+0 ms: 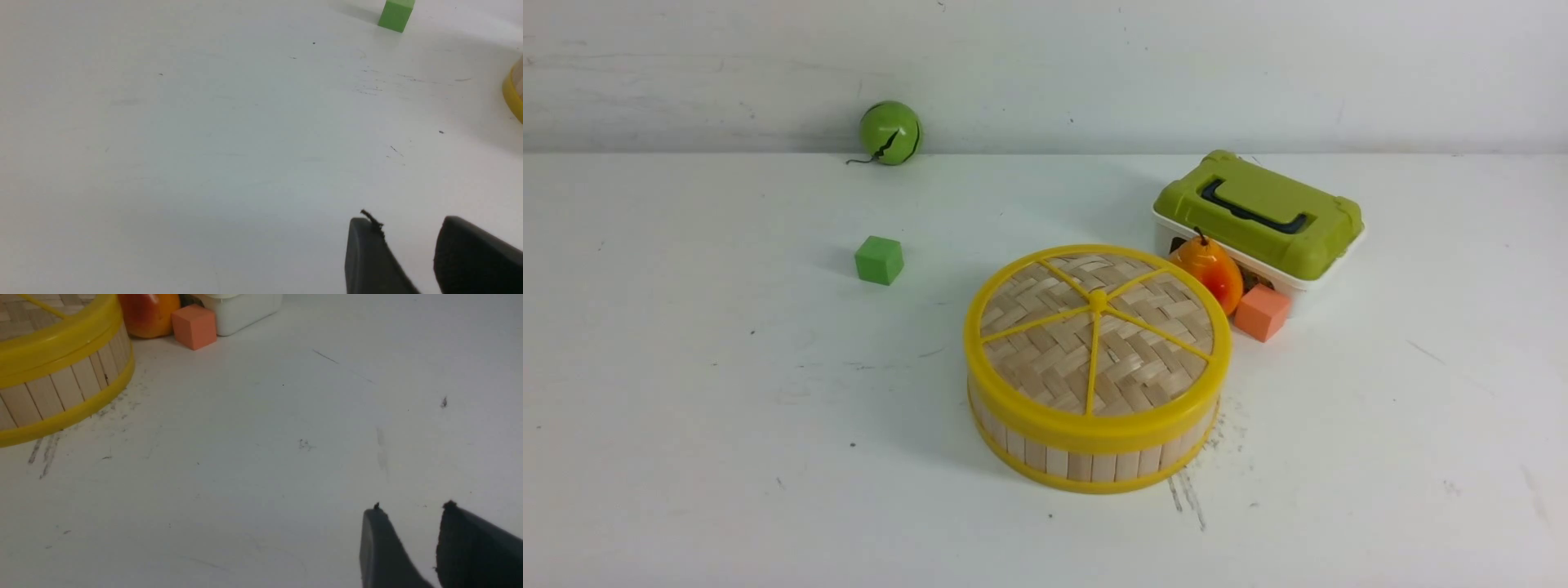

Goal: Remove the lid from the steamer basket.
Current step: Use the right arm to lift the lid of the steamer

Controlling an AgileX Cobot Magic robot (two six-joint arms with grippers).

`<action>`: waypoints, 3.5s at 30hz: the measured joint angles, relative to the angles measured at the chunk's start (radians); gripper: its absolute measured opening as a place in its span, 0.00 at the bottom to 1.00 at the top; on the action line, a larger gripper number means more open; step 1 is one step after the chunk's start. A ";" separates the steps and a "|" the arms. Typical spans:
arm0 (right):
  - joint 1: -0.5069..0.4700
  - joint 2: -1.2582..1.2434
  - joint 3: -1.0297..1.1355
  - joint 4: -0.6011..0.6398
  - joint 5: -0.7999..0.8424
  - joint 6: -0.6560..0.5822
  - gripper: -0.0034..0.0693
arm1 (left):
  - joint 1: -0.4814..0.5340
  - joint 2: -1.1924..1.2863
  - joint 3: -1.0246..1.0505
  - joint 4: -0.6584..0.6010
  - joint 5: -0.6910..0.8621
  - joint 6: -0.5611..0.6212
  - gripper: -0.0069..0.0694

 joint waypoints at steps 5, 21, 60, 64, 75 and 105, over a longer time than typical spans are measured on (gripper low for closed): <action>0.000 0.000 0.000 0.063 0.000 0.005 0.35 | 0.000 0.000 0.000 0.000 0.000 0.000 0.40; 0.000 0.000 0.007 0.831 -0.006 0.226 0.37 | 0.000 0.000 0.000 0.000 0.000 0.000 0.40; 0.318 1.587 -1.773 0.250 0.867 -0.371 0.04 | 0.000 0.000 0.000 0.000 0.000 0.000 0.40; 0.393 1.779 -1.933 0.219 0.867 -0.319 0.05 | 0.000 0.000 0.000 0.000 0.000 0.000 0.40; 0.504 2.131 -2.173 0.176 0.864 -0.212 0.49 | 0.000 0.000 0.000 0.000 0.000 0.000 0.40; 0.512 2.251 -2.188 0.137 0.795 -0.106 0.20 | 0.000 0.000 0.000 0.000 0.000 0.000 0.40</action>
